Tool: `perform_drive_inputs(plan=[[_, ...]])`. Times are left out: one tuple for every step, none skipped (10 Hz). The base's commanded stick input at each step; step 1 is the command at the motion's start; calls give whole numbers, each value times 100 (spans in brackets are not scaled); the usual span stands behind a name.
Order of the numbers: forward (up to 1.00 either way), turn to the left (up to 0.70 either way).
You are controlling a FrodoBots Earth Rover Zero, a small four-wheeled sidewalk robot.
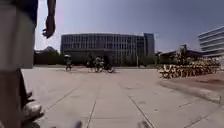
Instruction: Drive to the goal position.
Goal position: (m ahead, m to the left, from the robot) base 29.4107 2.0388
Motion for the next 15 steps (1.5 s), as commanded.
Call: perform_drive_inputs(plan=[[70, 0], [70, 0], [70, 0], [70, 0], [70, 0], [70, 0], [70, 0], [70, 0], [70, 0], [70, 0], [70, 0], [70, 0], [70, 0], [70, 0], [70, 0]])
